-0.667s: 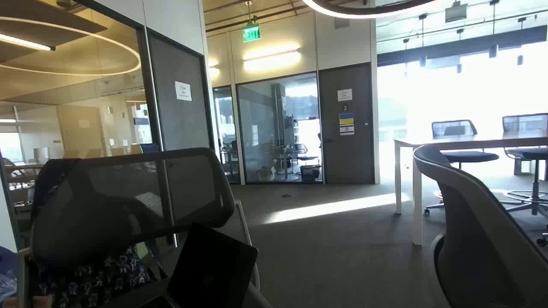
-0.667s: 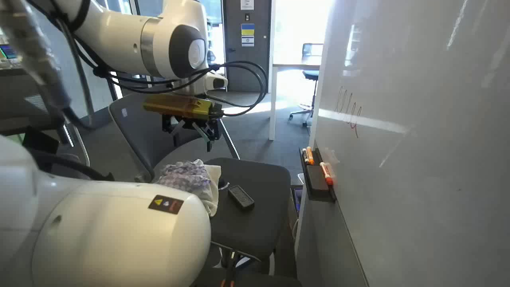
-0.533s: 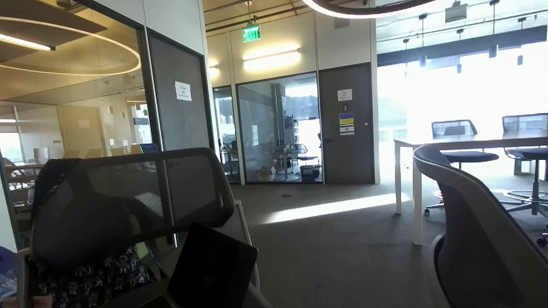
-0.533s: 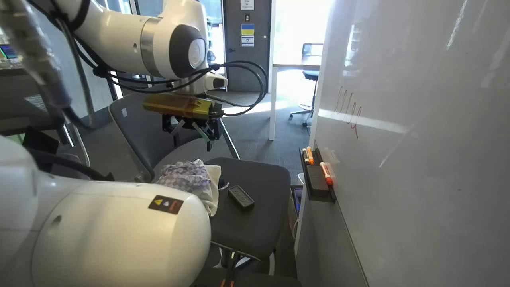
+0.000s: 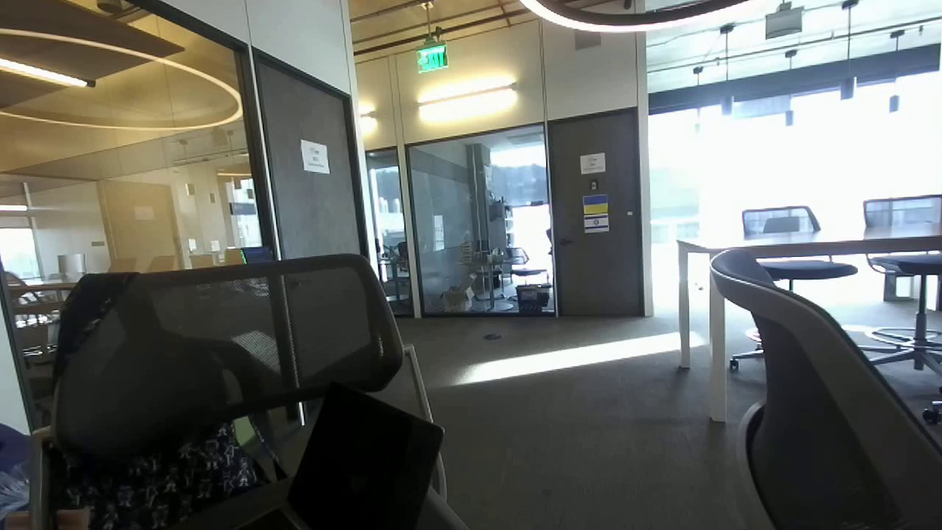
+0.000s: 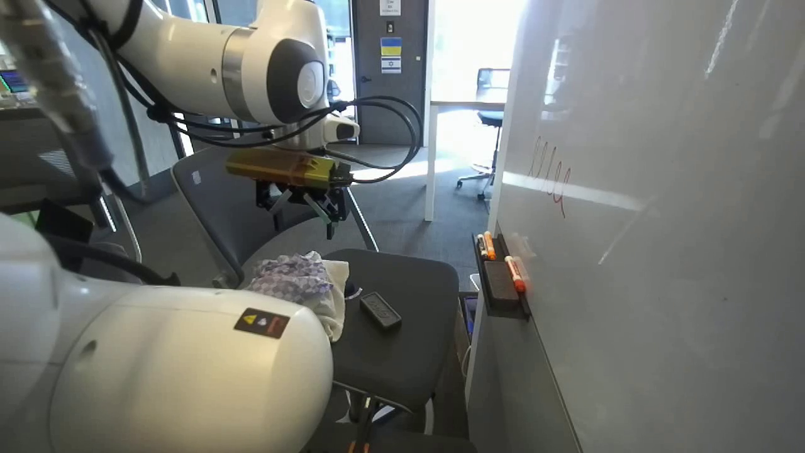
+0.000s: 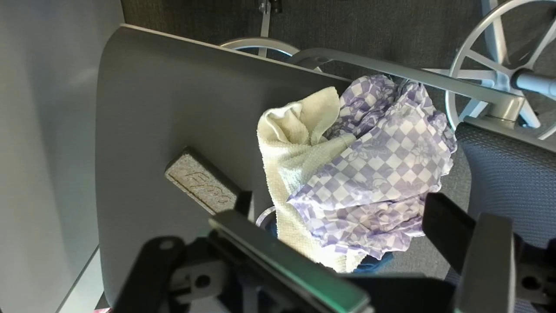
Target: Put the clothes on the seat on the backrest of the chair and put the duster on the holder of the whiteboard
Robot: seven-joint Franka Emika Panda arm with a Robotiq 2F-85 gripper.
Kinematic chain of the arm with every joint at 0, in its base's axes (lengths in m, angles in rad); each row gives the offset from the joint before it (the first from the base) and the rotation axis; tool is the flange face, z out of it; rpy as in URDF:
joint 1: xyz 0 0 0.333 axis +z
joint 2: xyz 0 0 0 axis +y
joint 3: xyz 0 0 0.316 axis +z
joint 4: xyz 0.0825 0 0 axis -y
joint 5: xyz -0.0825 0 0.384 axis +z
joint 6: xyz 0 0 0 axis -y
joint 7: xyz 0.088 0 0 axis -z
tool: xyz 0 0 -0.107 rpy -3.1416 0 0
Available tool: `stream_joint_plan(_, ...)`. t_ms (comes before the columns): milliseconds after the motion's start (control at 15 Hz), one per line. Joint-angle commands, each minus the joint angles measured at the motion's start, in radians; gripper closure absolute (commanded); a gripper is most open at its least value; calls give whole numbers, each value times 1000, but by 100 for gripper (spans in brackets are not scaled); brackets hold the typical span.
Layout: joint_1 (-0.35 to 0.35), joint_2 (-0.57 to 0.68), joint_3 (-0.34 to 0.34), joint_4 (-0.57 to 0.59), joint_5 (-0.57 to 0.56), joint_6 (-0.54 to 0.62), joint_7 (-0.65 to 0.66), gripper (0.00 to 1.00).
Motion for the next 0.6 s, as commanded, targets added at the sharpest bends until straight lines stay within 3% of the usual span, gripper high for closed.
stream_joint_plan(0,32,140,16,45,41,83,-11,0)
stream_joint_plan(267,74,374,64,110,73,273,9,0)
stream_joint_plan(533,82,621,129,206,30,421,44,0)
